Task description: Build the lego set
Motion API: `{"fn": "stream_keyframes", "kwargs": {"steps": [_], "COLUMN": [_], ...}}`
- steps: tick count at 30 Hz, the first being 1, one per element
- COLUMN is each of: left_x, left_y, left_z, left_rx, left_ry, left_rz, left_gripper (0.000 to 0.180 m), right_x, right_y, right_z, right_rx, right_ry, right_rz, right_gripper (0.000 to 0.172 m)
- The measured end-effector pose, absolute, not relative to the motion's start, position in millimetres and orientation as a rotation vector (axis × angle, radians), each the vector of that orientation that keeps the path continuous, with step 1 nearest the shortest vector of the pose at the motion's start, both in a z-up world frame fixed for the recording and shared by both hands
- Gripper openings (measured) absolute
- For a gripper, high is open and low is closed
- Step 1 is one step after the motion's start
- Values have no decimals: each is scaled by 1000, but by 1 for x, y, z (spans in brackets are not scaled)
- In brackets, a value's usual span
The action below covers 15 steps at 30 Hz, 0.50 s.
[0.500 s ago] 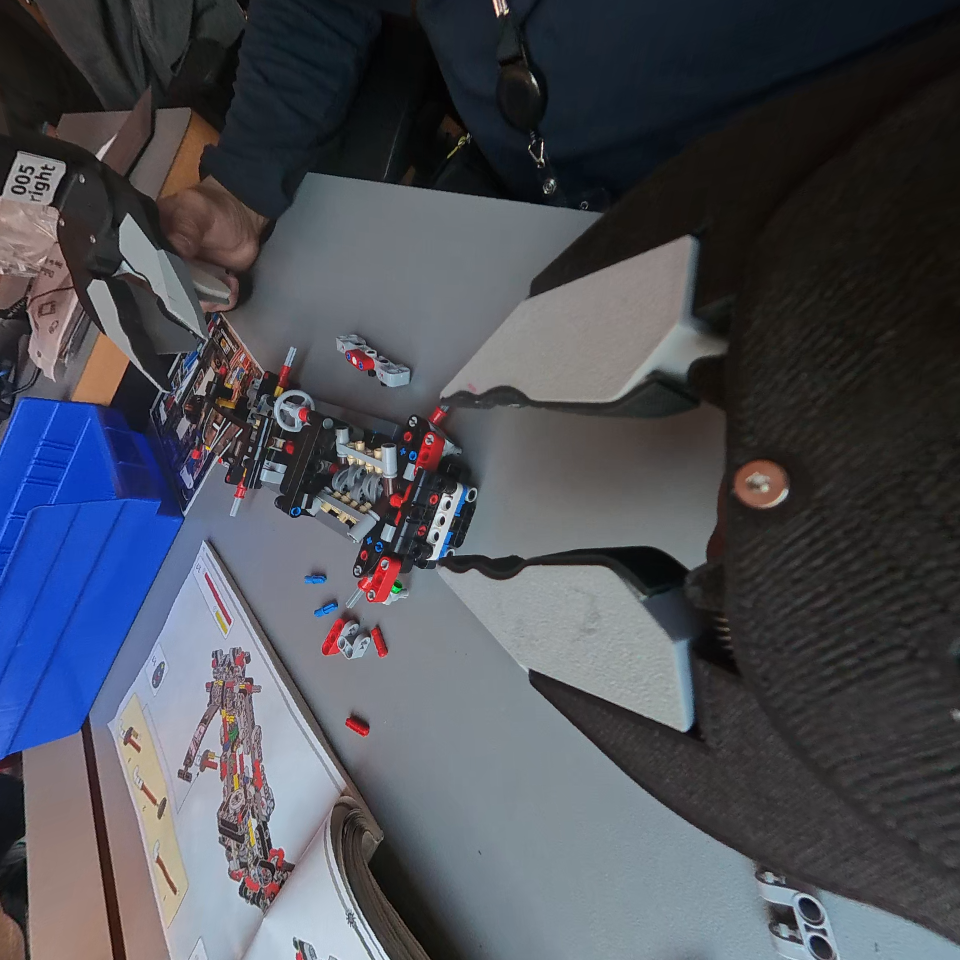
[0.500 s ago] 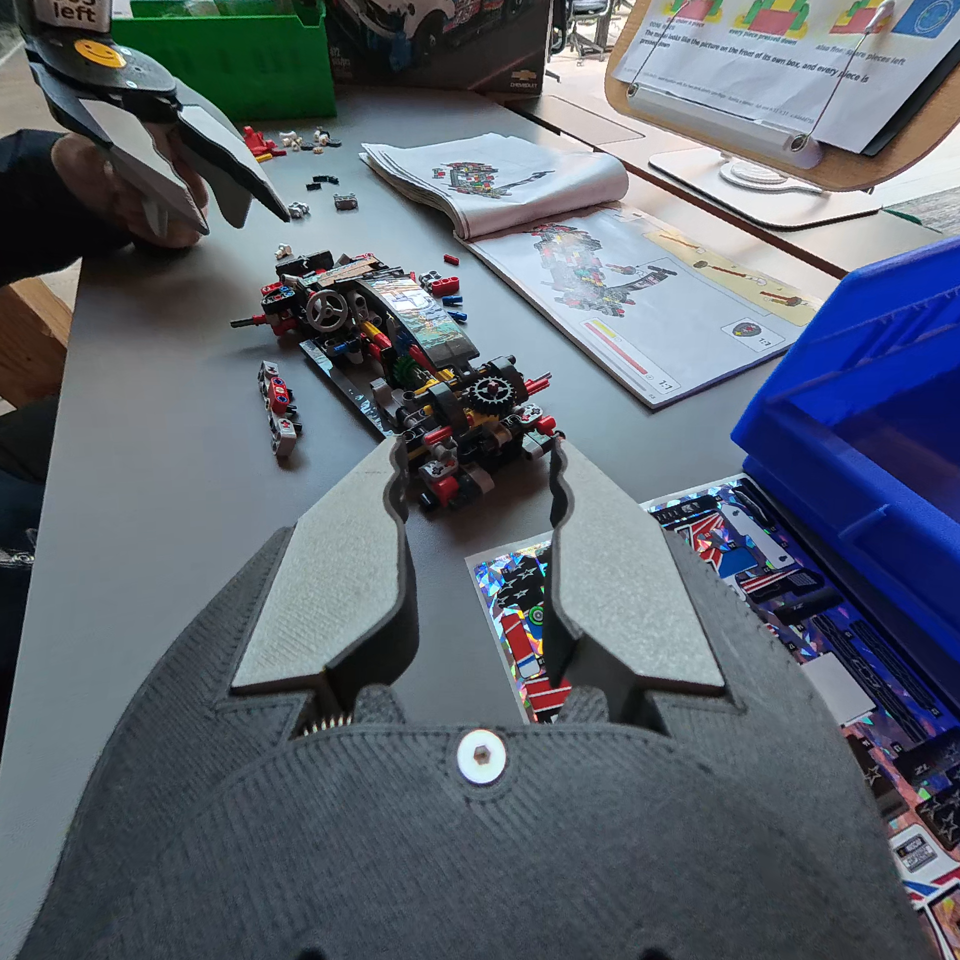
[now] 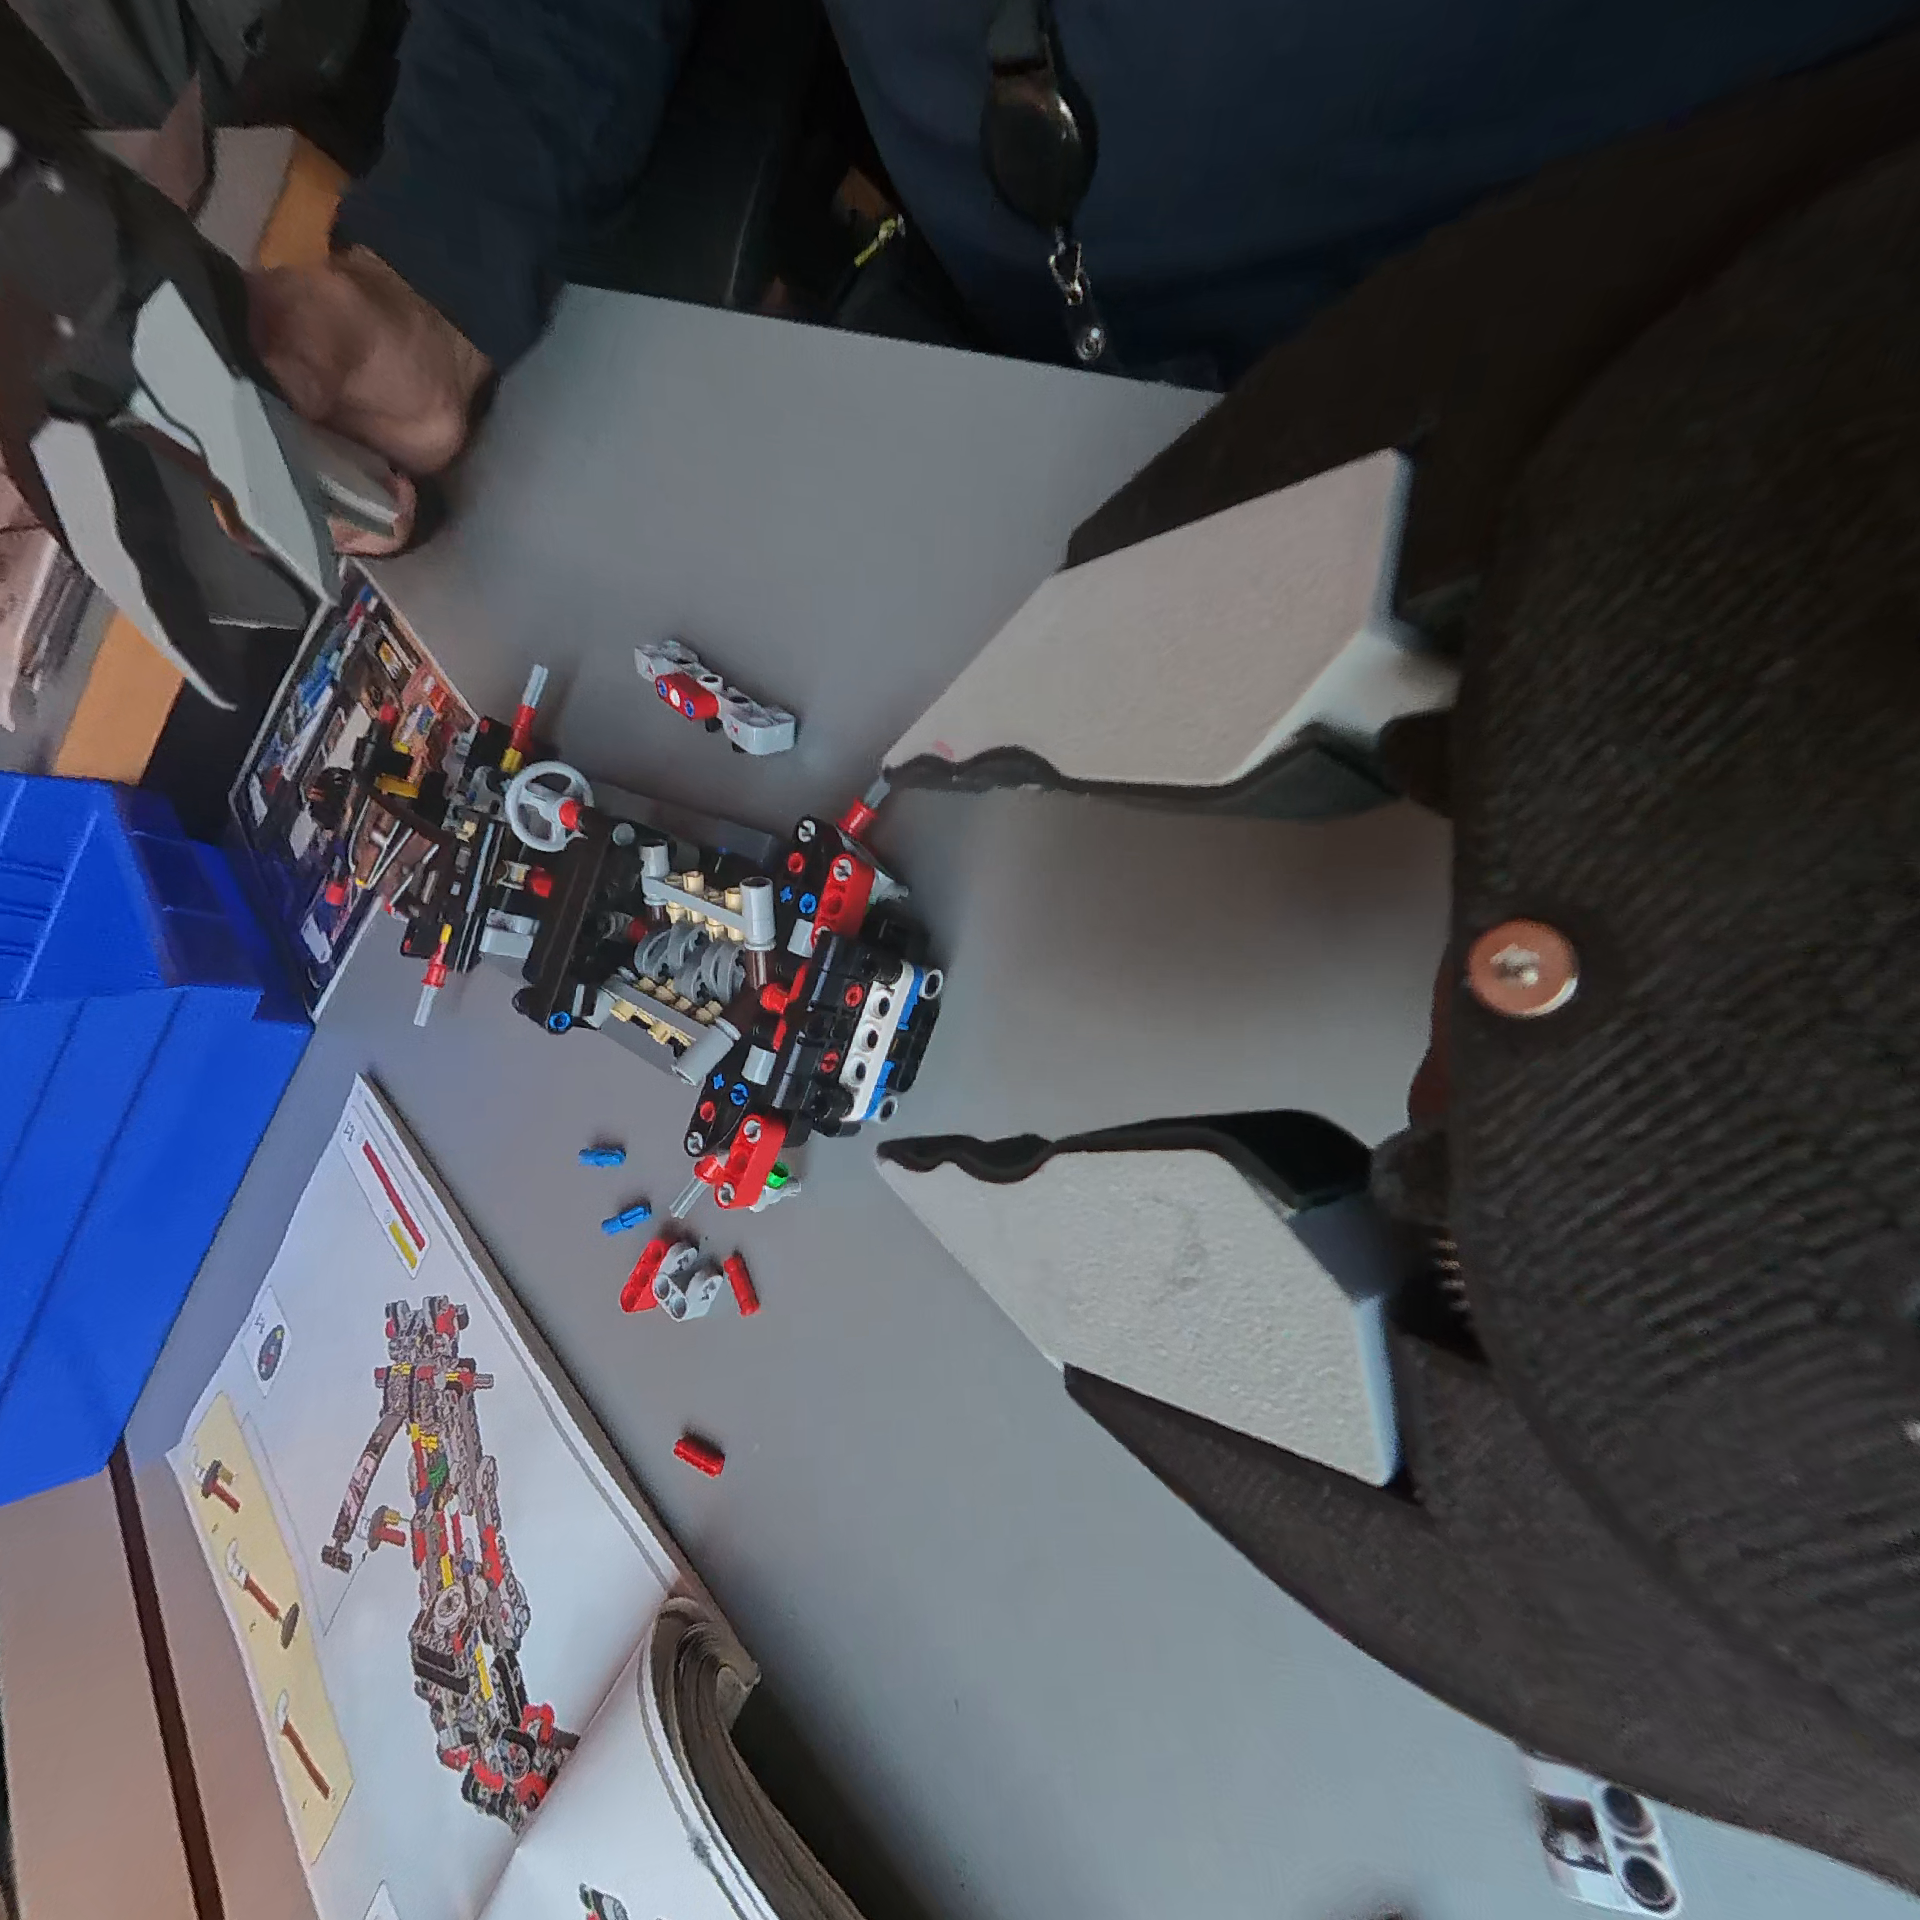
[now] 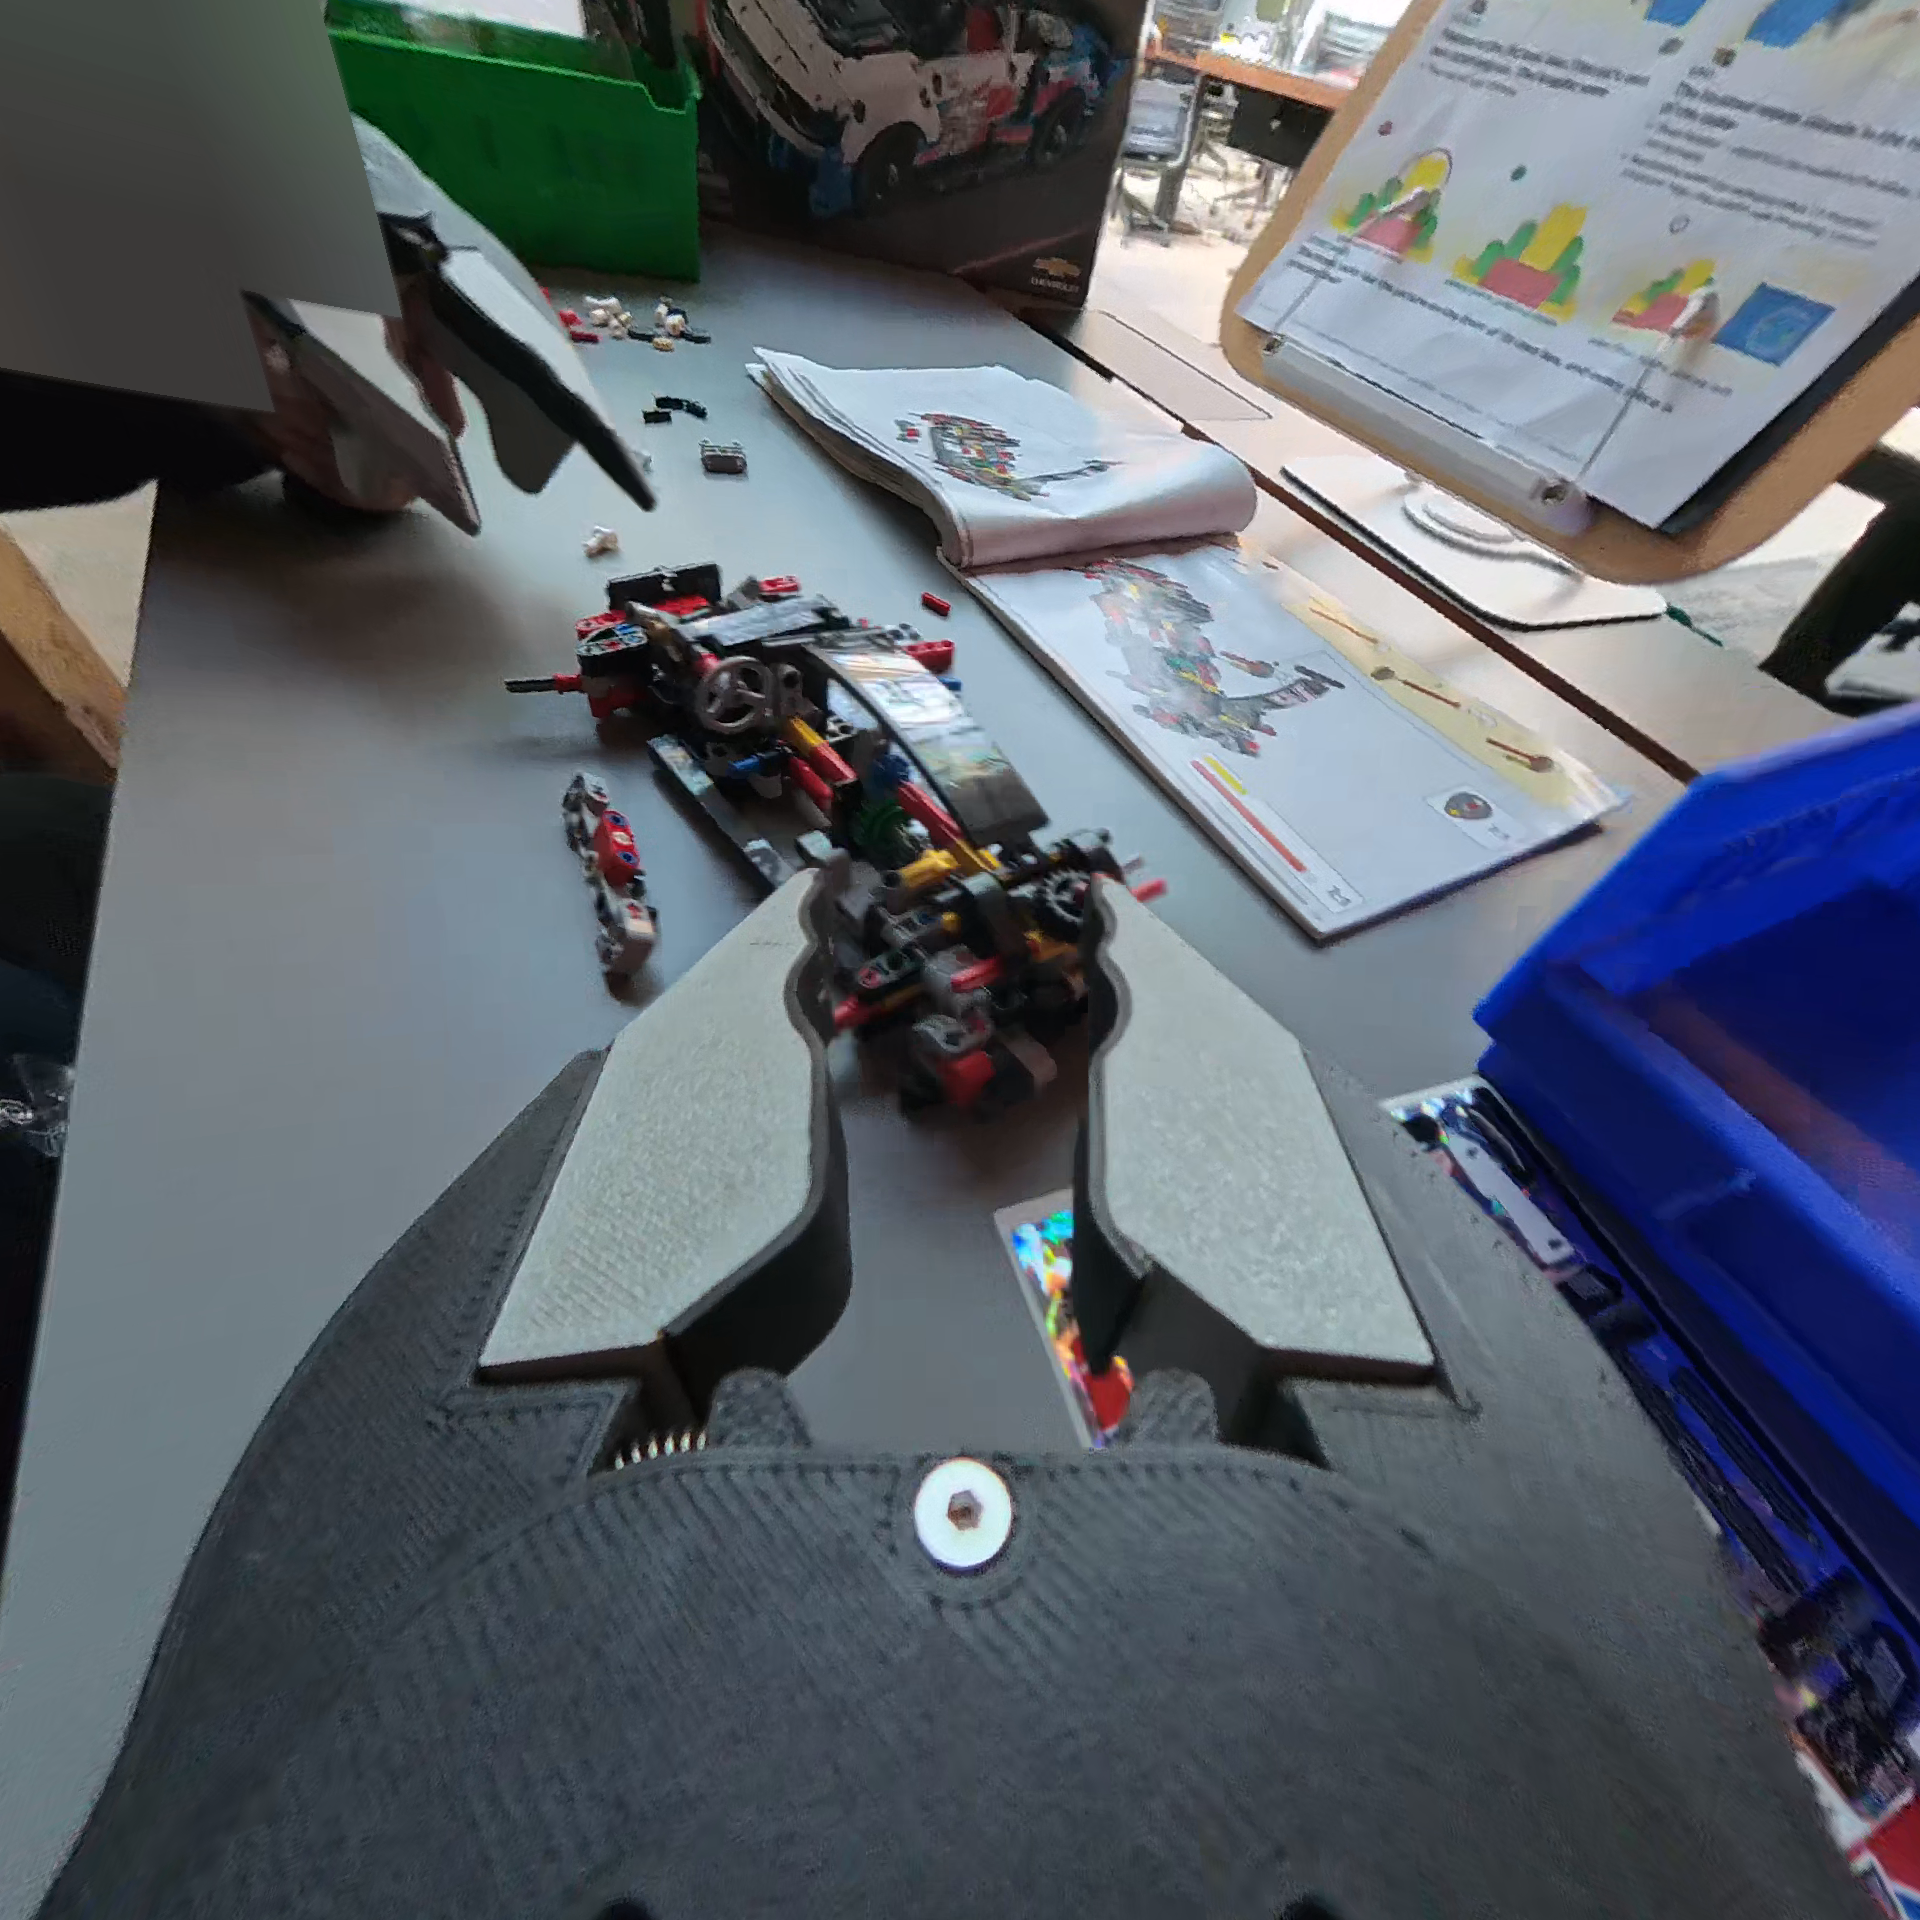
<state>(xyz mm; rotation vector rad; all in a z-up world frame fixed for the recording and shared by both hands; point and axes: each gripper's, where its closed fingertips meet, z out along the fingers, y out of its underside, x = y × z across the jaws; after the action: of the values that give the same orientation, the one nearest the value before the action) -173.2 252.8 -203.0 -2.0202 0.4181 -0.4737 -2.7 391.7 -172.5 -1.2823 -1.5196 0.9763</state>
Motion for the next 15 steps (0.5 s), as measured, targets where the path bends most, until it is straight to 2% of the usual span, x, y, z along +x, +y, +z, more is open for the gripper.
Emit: {"fn": "stream_keyframes", "kwargs": {"steps": [3, 7, 9, 12, 15], "left_x": [-163, -159, -153, -153, -151], "left_y": [256, 273, 281, 290, 296], "left_z": [-203, -197, -194, -215, -222], "left_rx": [-2001, -2044, -2068, -2154, -2150], "left_ry": [530, 655, 684, 757, 767], "left_rz": [-378, -343, -434, -435, -435], "left_gripper": [75, 90, 94, 99, 102], "right_x": [-23, -56, -74, -100, -121], "right_y": [360, 334, 327, 323, 321], "right_z": [-177, -190, -181, -179, -202], "right_rx": [-1232, -1230, -1213, -1192, -1214], "right_ry": [-1614, -1809, -1878, -2050, -2266], "right_rz": [848, 651, 651, 609, 502], "right_gripper": [42, 72, 81, 80, 85]}}
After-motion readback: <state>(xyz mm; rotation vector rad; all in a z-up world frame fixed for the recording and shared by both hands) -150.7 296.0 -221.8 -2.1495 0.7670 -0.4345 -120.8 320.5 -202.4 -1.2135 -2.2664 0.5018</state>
